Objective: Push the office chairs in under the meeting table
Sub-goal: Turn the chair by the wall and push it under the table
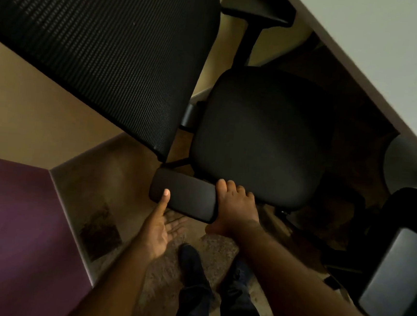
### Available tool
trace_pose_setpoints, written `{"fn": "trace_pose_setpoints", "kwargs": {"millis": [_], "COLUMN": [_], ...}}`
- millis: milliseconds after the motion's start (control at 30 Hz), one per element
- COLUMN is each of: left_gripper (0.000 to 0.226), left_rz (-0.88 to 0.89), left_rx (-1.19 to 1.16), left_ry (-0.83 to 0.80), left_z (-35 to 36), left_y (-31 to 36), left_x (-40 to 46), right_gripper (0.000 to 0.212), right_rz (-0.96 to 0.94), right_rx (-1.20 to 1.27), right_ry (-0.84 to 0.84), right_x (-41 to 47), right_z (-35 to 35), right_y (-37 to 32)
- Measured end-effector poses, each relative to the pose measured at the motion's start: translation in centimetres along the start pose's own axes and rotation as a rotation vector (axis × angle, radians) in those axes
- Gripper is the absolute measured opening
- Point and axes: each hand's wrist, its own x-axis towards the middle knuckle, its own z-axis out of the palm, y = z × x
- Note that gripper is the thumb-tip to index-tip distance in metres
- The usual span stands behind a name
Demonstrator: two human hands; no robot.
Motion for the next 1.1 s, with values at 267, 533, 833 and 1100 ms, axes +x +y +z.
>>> {"fn": "trace_pose_setpoints", "kwargs": {"millis": [267,533,833,1100], "left_gripper": [0.035,0.029,0.026,0.023], "left_rz": [0.197,0.227,0.157,0.144], "left_rx": [-0.062,-0.027,0.064,0.124], "left_ry": [-0.002,-0.004,-0.024,-0.023], "left_z": [1.7,3.3,5.1,7.6], "left_y": [0.1,-1.3,-2.0,-3.6], "left_x": [-0.8,-1.5,-2.5,-3.2], "right_gripper": [0.111,0.106,0.109,0.114], "right_rz": [0.036,0.053,0.06,0.077], "right_rx": [-0.032,0.001,-0.089,-0.155], "right_ry": [-0.019,-0.033,-0.046,-0.064], "right_x": [-1.4,-1.9,-2.8,-3.5], "right_z": [-0.2,-0.4,-1.1,-2.0], "right_y": [2.3,3.8,6.2,8.6]}}
